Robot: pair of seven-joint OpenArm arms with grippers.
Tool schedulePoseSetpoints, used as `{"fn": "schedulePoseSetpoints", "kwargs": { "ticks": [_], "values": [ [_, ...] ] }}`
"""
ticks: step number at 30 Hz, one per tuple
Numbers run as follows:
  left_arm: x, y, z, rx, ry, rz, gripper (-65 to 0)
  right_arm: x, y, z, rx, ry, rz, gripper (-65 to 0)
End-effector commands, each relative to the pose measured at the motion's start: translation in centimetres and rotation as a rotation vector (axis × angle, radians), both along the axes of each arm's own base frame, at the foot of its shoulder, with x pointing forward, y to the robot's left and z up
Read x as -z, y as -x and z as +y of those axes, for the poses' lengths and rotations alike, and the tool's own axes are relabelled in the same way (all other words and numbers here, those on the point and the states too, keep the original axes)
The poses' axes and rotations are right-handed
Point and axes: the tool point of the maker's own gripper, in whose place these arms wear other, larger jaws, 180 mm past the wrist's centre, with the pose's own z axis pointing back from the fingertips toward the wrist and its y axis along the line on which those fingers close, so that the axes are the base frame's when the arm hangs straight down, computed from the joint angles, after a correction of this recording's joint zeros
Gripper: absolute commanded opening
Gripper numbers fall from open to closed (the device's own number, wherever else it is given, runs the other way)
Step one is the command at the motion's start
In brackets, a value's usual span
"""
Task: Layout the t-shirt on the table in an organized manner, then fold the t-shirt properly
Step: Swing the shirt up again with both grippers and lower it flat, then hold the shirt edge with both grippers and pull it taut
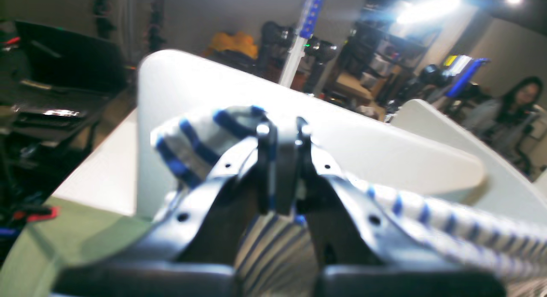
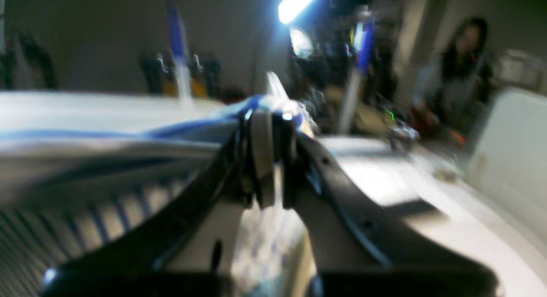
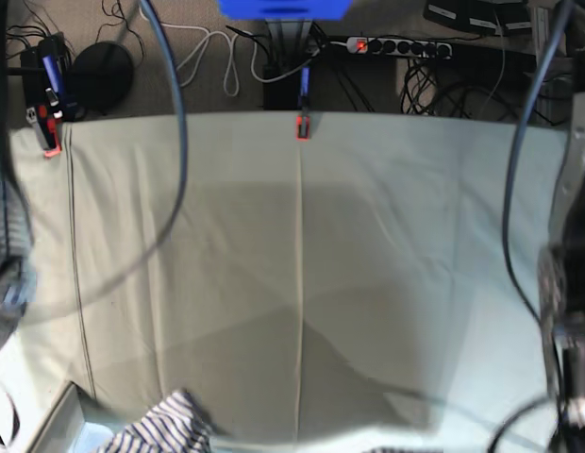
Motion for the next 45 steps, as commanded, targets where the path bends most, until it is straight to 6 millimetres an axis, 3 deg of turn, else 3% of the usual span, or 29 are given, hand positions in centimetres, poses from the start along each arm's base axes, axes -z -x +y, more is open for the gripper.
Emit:
{"fn": "schedulePoseSetpoints", "kwargs": {
  "ticks": [1, 6, 7, 11, 17, 20, 26, 28, 31, 35, 41, 45],
  "values": [
    [-1.4, 0.8, -0.1, -0.001, -0.011, -0.056, -65.0, -0.9, 1.2, -0.2, 0.014, 0.015, -0.051, -65.0],
    [7.6, 3.8, -0.7, 0.016, -0.067, 0.036, -65.0, 10.8, 5.5, 1.7, -0.039, 0.001, 0.068, -65.0],
    [10.3, 4.7, -0.7, 0.021, -0.068, 0.073, -65.0, 13.1, 6.6, 2.3, -0.057, -0.015, 0.096, -65.0],
    [19.3, 9.1, 1.6, -0.017, -0.028, 0.211, -65.0, 21.1, 11.6, 4.4, -0.111, -0.079, 0.21, -65.0],
    [30.4, 17.0, 6.2, -0.128, 0.019, 0.43, -65.0, 30.4, 19.4, 6.7, -0.146, -0.174, 0.403, -65.0],
    [33.8, 21.3, 7.9, -0.186, 0.045, 0.507, -65.0, 33.4, 23.3, 6.5, -0.129, -0.191, 0.49, -65.0],
    [38.5, 27.9, 9.5, -0.275, 0.102, 0.628, -65.0, 36.2, 28.9, 4.3, -0.023, -0.237, 0.572, -65.0],
    [39.6, 29.6, 9.5, -0.289, 0.114, 0.661, -65.0, 37.0, 30.1, 5.2, -0.068, -0.237, 0.604, -65.0],
    [40.0, 30.8, 9.1, -0.291, 0.121, 0.676, -65.0, 38.2, 31.8, 7.6, -0.168, -0.248, 0.65, -65.0],
    [39.5, 31.7, 9.0, -0.286, 0.1, 0.675, -65.0, 39.6, 33.9, 9.1, -0.2, -0.283, 0.699, -65.0],
    [40.4, 33.3, 9.8, -0.313, 0.1, 0.709, -65.0, 40.2, 34.9, 9.0, -0.193, -0.289, 0.721, -65.0],
    [41.0, 34.3, 9.9, -0.316, 0.096, 0.735, -65.0, 40.0, 36.0, 7.0, -0.133, -0.283, 0.725, -65.0]
  ]
}}
